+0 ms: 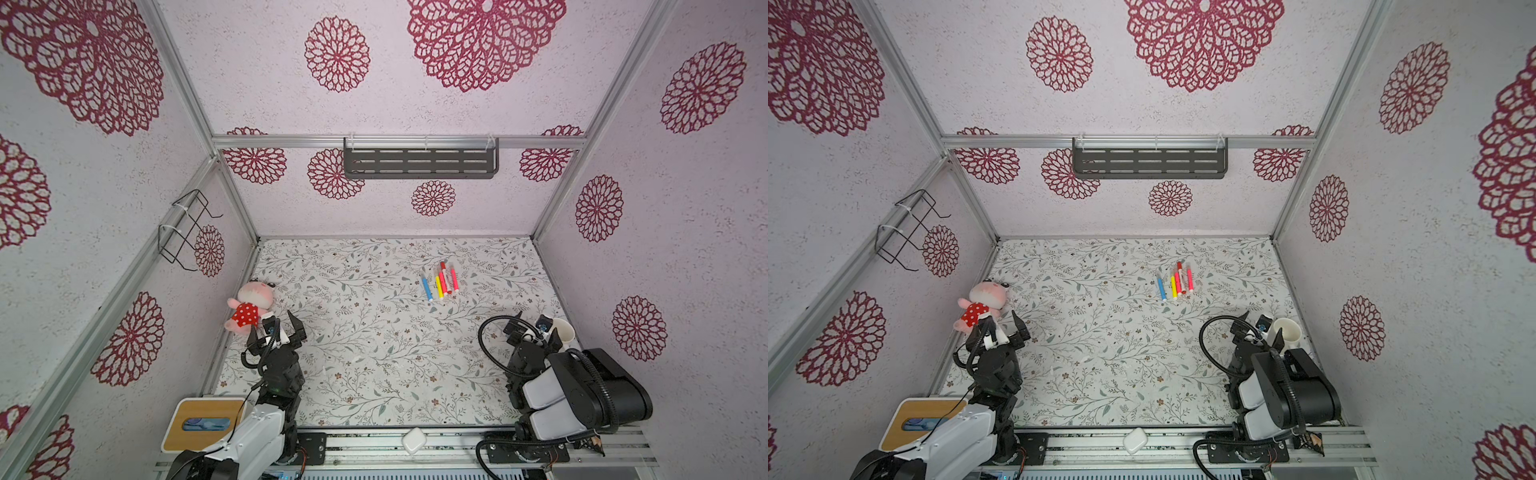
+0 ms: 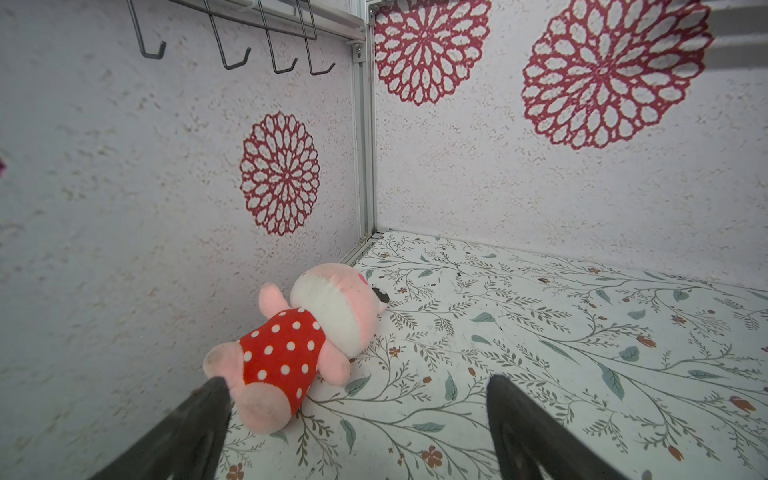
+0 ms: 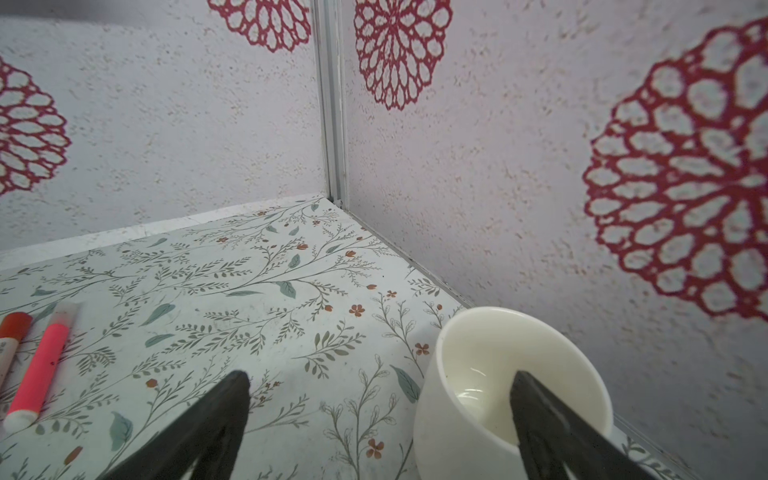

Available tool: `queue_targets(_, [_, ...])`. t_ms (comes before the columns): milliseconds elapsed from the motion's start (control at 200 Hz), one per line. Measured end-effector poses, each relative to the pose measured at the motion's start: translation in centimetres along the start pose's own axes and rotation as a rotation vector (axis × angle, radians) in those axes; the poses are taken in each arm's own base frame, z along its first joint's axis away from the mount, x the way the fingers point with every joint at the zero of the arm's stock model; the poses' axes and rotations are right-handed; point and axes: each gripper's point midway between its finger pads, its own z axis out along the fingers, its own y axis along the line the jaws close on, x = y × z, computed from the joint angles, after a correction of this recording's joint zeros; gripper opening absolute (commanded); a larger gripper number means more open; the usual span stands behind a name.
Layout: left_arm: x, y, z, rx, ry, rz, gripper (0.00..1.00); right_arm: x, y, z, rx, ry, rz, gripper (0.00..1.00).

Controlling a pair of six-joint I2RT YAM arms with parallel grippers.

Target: Insert the pens into the pen caps

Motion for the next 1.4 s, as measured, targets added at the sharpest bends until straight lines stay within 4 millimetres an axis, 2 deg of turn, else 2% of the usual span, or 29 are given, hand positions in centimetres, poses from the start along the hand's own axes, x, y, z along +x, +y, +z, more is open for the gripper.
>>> queue_targets(175, [0.9, -0.3, 0.5, 0.005, 0.016, 0.015, 0.99, 0.5, 1.6, -0.2, -0.073, 0.013, -0.065, 0.99])
queue_targets(360, [2.1, -1.1, 1.2, 0.018, 0.041, 0.045, 0.99, 1.0, 5.3, -0.4, -0.192, 0.013, -0.177, 0.99])
queue_targets(485, [2.8, -2.1, 1.7, 0.051, 0.040, 0.067, 0.98, 1.0, 6.1, -0.7, -0.229, 0.007, -0.215, 0.99])
queue_targets(635, [2.7, -4.1, 3.0, 0.106, 0.028, 0.083, 0.99, 1.0, 6.3, -0.8, -0.241, 0.003, -0.237, 0.99])
queue_targets(771, [3.3, -6.0, 5.2, 0.140, 0.034, 0.109, 1.00, 1.0, 6.4, -0.8, -0.243, 0.003, -0.239, 0.99])
queue_targets(951, [4.0, -4.6, 6.9, 0.151, 0.057, 0.081, 0.97, 0.9, 5.4, -0.2, -0.212, 0.008, -0.215, 0.99])
queue_targets(1076, [3.4, -4.7, 9.0, 0.159, 0.085, 0.048, 0.97, 0.9, 4.7, 0.5, -0.193, 0.020, -0.183, 0.99])
queue_targets(1141, [2.8, -4.8, 11.0, 0.178, 0.114, 0.016, 0.98, 0.7, 4.7, 1.8, -0.181, 0.032, -0.152, 0.99])
queue_targets(1216, [2.1, -3.7, 12.8, 0.174, 0.131, -0.032, 0.97, 0.5, 4.8, 3.9, -0.168, 0.063, -0.123, 0.99])
queue_targets(1301, [2.5, -2.8, 13.1, 0.166, 0.162, -0.057, 0.97, 0.0, 5.0, 5.1, -0.166, 0.073, -0.091, 0.99])
queue_targets(1401, [4.0, -3.3, 12.7, 0.197, 0.220, -0.059, 0.97, 1.1, 5.0, 5.0, -0.179, 0.115, -0.090, 0.99])
